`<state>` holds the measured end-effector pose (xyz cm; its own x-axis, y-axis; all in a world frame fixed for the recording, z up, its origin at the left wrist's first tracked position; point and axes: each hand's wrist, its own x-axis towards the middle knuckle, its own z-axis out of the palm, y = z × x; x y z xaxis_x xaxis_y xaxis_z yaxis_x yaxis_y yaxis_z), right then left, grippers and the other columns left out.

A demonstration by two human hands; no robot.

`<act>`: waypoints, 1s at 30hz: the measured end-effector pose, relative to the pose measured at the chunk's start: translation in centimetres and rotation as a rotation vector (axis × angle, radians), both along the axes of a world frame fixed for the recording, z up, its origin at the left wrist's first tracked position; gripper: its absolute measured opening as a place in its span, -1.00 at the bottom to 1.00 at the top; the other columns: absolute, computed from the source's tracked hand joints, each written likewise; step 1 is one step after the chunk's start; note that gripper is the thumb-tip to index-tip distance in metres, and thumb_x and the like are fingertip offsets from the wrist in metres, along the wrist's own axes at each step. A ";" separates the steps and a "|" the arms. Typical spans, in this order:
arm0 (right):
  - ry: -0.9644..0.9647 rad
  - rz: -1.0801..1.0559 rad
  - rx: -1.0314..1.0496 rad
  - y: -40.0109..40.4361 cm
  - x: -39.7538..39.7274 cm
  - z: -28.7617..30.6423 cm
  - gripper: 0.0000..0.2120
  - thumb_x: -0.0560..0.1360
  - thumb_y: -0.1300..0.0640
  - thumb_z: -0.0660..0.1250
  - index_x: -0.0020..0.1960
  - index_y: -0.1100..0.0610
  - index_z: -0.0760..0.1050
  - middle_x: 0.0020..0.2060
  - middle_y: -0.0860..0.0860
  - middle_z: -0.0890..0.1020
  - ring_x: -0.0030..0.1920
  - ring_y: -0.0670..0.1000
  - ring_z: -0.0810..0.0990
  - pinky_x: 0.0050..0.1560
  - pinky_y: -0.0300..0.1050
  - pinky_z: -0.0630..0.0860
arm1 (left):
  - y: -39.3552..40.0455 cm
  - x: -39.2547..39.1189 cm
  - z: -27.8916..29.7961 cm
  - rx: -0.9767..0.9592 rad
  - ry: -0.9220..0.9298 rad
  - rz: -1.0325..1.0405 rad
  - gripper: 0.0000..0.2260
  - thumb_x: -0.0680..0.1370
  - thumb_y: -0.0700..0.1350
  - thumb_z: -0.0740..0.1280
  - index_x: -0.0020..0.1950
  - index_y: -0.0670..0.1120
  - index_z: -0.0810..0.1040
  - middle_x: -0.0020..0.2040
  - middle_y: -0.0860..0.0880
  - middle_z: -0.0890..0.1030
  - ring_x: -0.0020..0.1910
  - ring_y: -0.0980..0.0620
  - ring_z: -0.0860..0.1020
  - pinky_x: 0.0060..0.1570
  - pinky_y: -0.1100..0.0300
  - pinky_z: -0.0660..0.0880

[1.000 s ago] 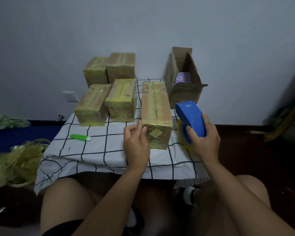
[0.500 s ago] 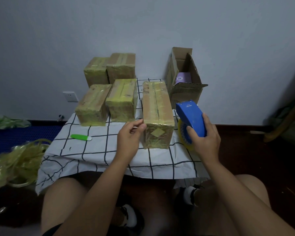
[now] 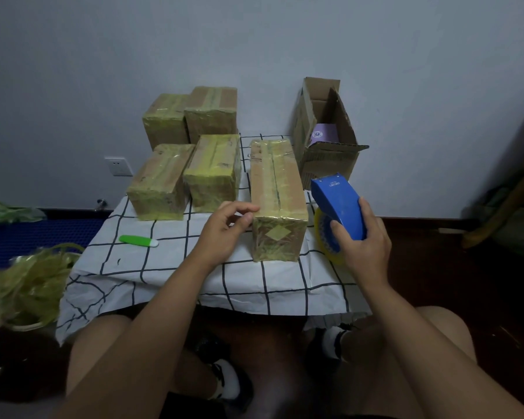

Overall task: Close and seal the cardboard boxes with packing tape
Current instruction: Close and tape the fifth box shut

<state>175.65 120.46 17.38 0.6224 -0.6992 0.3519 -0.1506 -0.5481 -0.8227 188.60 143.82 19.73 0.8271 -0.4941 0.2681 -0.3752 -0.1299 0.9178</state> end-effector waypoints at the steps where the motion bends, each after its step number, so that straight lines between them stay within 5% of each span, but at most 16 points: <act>1: -0.002 0.001 0.003 0.0 0.0 0.0 -0.30 0.49 0.00 0.46 0.55 -0.04 0.25 0.08 -0.02 0.42 0.05 -0.04 0.45 0.02 -0.11 0.45 | -0.1 0.0 0.0 0.011 -0.020 -0.001 -0.76 0.63 -0.21 0.27 0.05 0.15 0.58 0.14 -0.09 0.54 0.01 0.08 0.55 0.12 0.09 0.51; 8: 0.000 0.002 0.013 0.1 -0.1 0.1 -0.30 0.49 0.00 0.46 0.56 -0.03 0.25 0.08 -0.03 0.42 0.05 -0.04 0.45 0.01 -0.13 0.42 | 0.2 -0.5 0.5 0.039 -0.094 -0.004 -0.76 0.65 -0.19 0.23 0.08 0.15 0.58 0.11 0.01 0.44 0.06 0.34 0.45 0.00 0.51 0.36; 13: -0.006 0.007 0.010 0.1 -0.2 0.1 -0.29 0.49 0.00 0.46 0.56 -0.03 0.25 0.07 -0.02 0.42 0.03 -0.04 0.45 -0.01 -0.13 0.42 | 0.0 -1.1 0.3 0.139 -0.311 0.082 -0.83 0.55 -0.11 0.41 0.13 0.04 0.64 0.20 0.04 0.40 0.22 0.20 0.40 0.16 0.50 0.31; 17: -0.007 0.011 0.009 0.1 -0.1 0.2 -0.29 0.49 0.00 0.46 0.56 -0.02 0.25 0.07 -0.01 0.42 0.03 -0.03 0.45 -0.01 -0.13 0.42 | -0.9 -1.0 0.3 0.211 -0.594 0.178 -0.96 0.51 -0.27 0.40 -0.08 -0.16 0.62 0.01 -0.03 0.50 0.02 0.00 0.47 -0.03 0.18 0.45; 20: -0.002 0.011 0.011 0.1 -0.2 0.2 -0.29 0.49 -0.01 0.46 0.56 -0.02 0.25 0.05 0.00 0.42 0.02 -0.02 0.46 -0.01 -0.10 0.45 | -1.3 -1.1 0.3 0.220 -0.640 0.194 -0.98 0.52 -0.26 0.36 -0.10 -0.17 0.58 -0.03 -0.03 0.52 -0.02 -0.02 0.47 -0.09 0.06 0.45; 25: -0.001 0.008 0.012 0.1 -0.3 0.2 -0.29 0.48 -0.01 0.47 0.55 -0.02 0.25 0.03 0.01 0.43 -0.01 -0.01 0.45 -0.05 -0.15 0.39 | -2.0 -1.3 1.2 0.271 -0.717 0.146 -0.70 0.53 0.04 0.32 0.12 -0.13 0.63 0.10 -0.08 0.51 0.09 -0.04 0.49 0.06 0.13 0.45; 30: 0.002 0.008 0.005 0.0 -0.3 0.0 -0.29 0.49 -0.02 0.46 0.55 -0.03 0.24 0.04 0.01 0.42 -0.02 -0.02 0.45 -0.07 -0.16 0.38 | -3.4 -0.5 1.6 0.310 -0.859 0.073 -0.73 0.59 -0.01 0.26 -0.18 -0.16 0.55 -0.20 -0.04 0.52 -0.17 0.00 0.42 -0.19 0.10 0.37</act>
<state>175.31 120.42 17.37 0.6284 -0.6963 0.3470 -0.1482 -0.5450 -0.8252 188.07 140.38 21.29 0.4365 -0.6006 0.6698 -0.8939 -0.3739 0.2473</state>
